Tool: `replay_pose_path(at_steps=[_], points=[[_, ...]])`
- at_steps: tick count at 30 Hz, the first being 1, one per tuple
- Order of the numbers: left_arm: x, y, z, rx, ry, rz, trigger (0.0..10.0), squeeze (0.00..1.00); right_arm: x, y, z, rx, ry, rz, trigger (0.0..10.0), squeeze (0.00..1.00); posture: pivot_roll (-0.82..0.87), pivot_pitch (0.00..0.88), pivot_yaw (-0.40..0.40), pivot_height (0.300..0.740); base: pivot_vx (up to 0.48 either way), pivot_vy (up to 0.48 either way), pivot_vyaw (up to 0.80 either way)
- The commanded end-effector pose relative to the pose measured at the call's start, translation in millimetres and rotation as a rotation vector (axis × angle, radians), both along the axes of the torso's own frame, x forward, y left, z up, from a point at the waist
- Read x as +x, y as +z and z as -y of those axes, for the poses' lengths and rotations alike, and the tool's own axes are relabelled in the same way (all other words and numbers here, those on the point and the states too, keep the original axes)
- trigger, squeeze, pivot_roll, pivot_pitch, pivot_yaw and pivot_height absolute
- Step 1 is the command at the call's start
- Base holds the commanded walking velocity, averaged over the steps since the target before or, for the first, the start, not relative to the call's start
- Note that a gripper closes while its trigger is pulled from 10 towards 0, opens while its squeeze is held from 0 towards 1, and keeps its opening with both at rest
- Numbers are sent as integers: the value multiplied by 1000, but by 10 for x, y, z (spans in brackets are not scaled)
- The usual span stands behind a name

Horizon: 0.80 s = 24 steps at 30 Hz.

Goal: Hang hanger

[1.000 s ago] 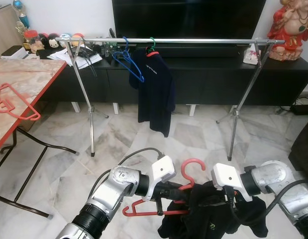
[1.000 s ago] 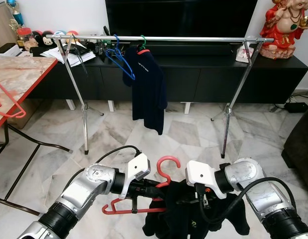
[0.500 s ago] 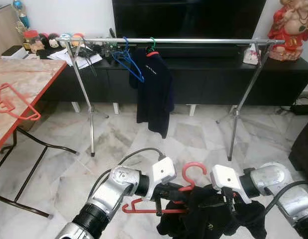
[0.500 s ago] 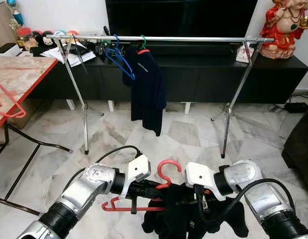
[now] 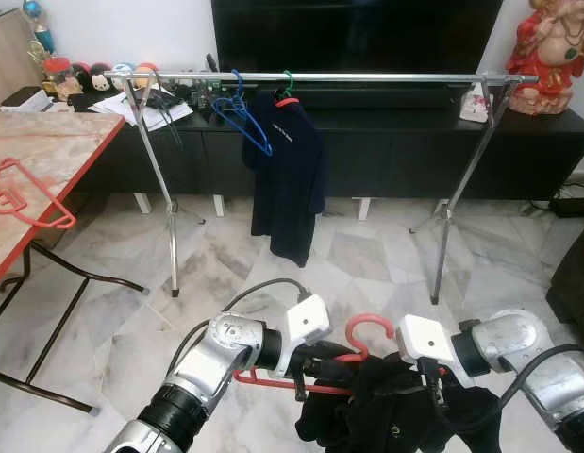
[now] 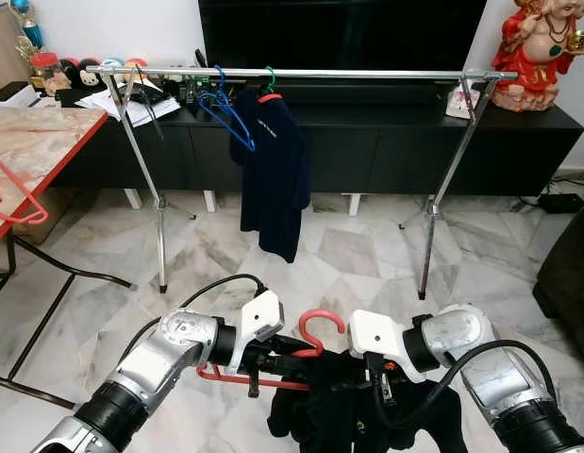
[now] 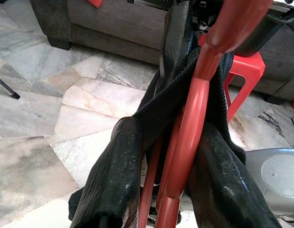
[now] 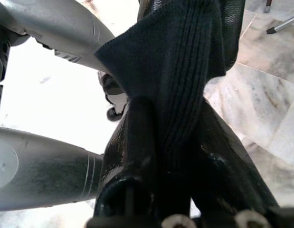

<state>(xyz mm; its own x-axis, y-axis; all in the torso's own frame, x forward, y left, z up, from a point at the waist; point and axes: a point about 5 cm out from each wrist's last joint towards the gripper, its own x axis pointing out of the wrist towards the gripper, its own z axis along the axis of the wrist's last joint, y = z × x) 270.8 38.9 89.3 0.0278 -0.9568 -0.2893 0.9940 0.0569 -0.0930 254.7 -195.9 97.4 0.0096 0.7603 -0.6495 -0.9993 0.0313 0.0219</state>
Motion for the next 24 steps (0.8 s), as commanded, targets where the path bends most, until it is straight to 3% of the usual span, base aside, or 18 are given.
replay_pose_path(at_steps=[1,11,20,24], points=[[161,227,-49,-52,37,72,10000,1000,-101,-85,-89,-26,95,-31,0,0,-147,0,-9,740,0,0,0],[207,259,-315,-1,5,59,10000,1000,-123,-137,44,-73,52,-32,0,0,-153,0,5,740,0,0,0],[132,237,-212,-7,-44,51,10000,1000,-141,-170,17,-97,74,-29,0,0,-154,0,5,740,0,0,0],[161,260,-225,-23,-12,58,10000,1000,-120,-209,96,-135,42,-16,0,0,-155,0,6,740,0,0,0]])
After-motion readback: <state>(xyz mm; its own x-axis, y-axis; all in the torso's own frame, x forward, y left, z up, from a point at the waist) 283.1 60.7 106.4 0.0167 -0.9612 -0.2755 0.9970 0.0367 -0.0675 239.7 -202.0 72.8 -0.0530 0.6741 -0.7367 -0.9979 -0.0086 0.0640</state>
